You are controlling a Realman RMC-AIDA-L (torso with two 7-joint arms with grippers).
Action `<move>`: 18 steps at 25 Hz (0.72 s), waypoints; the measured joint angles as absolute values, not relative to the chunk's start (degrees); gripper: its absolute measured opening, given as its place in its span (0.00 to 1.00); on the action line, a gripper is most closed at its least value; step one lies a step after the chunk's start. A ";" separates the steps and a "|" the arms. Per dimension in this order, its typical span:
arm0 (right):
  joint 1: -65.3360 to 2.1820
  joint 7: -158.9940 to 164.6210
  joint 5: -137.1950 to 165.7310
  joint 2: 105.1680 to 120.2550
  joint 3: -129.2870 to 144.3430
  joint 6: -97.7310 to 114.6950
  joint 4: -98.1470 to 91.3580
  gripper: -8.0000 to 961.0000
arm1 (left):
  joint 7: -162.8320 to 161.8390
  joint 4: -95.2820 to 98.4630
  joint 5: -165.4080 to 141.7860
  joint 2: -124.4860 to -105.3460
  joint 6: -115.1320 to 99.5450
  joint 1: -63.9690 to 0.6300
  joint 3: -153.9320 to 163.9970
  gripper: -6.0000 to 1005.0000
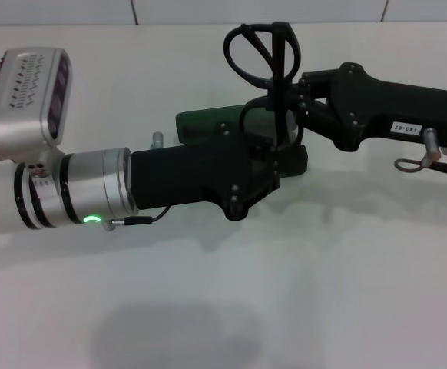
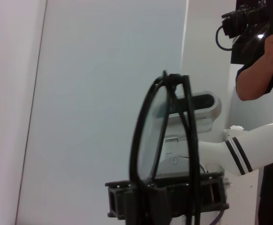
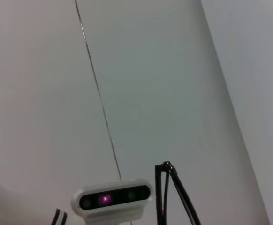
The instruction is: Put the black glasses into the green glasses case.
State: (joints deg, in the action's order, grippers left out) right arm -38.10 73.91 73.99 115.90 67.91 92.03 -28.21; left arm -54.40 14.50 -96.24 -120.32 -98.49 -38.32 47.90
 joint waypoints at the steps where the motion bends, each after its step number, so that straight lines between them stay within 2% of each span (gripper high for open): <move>1: -38.14 73.99 73.99 115.92 67.97 92.21 -28.21 0.10 | -54.40 14.50 -96.24 -120.32 -98.45 -38.32 47.90 0.05; 18: -38.13 74.33 73.99 115.91 67.62 91.48 -28.21 0.10 | -54.41 14.50 -96.24 -120.18 -98.34 -38.02 47.83 0.05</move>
State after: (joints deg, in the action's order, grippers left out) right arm -38.13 74.33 73.99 115.91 67.62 91.48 -28.21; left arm -54.41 14.50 -96.24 -120.18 -98.34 -38.02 47.83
